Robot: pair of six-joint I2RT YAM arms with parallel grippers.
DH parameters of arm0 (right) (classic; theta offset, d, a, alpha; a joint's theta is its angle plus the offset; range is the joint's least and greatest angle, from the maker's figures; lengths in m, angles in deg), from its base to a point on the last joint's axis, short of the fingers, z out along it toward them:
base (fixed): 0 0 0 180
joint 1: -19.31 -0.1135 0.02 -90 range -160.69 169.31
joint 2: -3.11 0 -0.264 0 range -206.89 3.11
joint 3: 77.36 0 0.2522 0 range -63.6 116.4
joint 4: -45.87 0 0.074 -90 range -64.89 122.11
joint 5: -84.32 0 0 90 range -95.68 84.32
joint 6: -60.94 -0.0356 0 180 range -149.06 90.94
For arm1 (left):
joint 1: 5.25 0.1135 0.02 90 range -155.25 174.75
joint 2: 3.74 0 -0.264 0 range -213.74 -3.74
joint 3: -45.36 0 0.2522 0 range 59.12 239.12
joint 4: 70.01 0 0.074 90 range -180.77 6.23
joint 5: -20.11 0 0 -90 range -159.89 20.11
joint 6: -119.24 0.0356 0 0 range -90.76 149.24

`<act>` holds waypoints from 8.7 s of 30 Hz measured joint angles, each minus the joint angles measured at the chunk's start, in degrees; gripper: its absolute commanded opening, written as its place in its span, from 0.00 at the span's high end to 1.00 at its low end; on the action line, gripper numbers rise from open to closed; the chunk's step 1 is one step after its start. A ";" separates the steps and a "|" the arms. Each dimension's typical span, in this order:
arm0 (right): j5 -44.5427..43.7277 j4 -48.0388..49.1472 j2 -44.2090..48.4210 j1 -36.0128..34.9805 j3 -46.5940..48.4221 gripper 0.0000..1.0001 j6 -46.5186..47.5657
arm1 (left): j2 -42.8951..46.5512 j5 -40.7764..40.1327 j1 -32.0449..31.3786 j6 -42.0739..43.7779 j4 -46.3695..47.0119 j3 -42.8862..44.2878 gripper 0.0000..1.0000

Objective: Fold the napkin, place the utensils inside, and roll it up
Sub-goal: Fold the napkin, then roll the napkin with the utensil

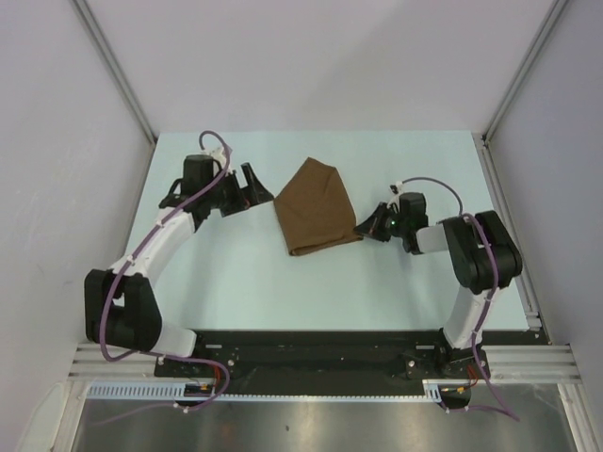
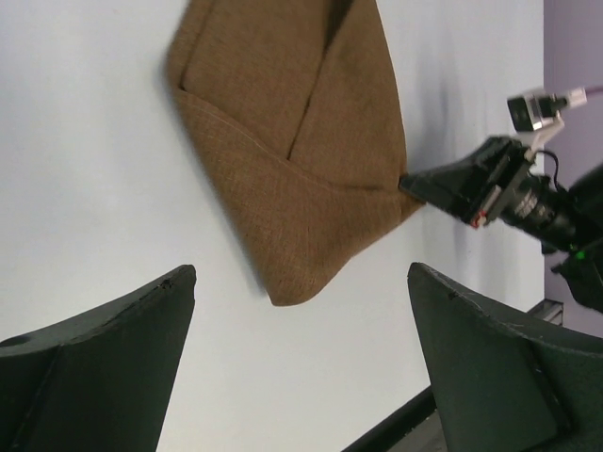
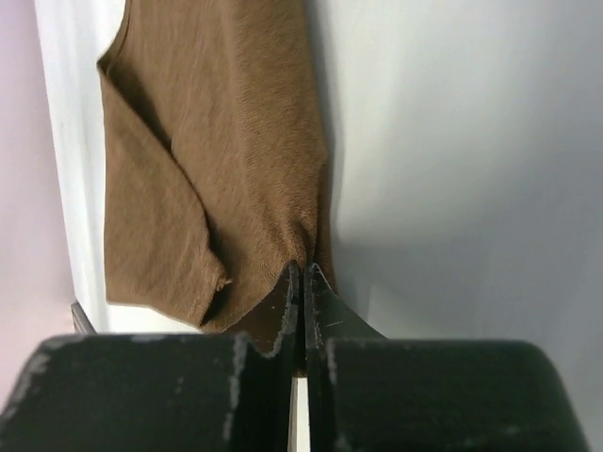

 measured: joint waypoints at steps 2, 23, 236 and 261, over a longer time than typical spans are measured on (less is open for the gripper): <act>-3.10 -0.46 3.69 -2.27 -3.34 1.00 -1.33 | 0.83 0.15 1.25 0.50 -0.39 0.00 0.00; -25.75 -22.86 23.67 -27.10 7.89 0.25 31.19 | 4.02 1.95 5.14 1.99 -0.13 -2.01 0.00; -58.73 -0.35 8.72 -53.68 -5.05 0.14 58.62 | -21.09 24.33 -6.43 -26.80 25.97 -16.57 1.00; -64.59 2.86 3.32 -51.15 -4.66 0.80 63.39 | -21.55 25.33 -4.28 -26.80 25.66 -17.33 0.99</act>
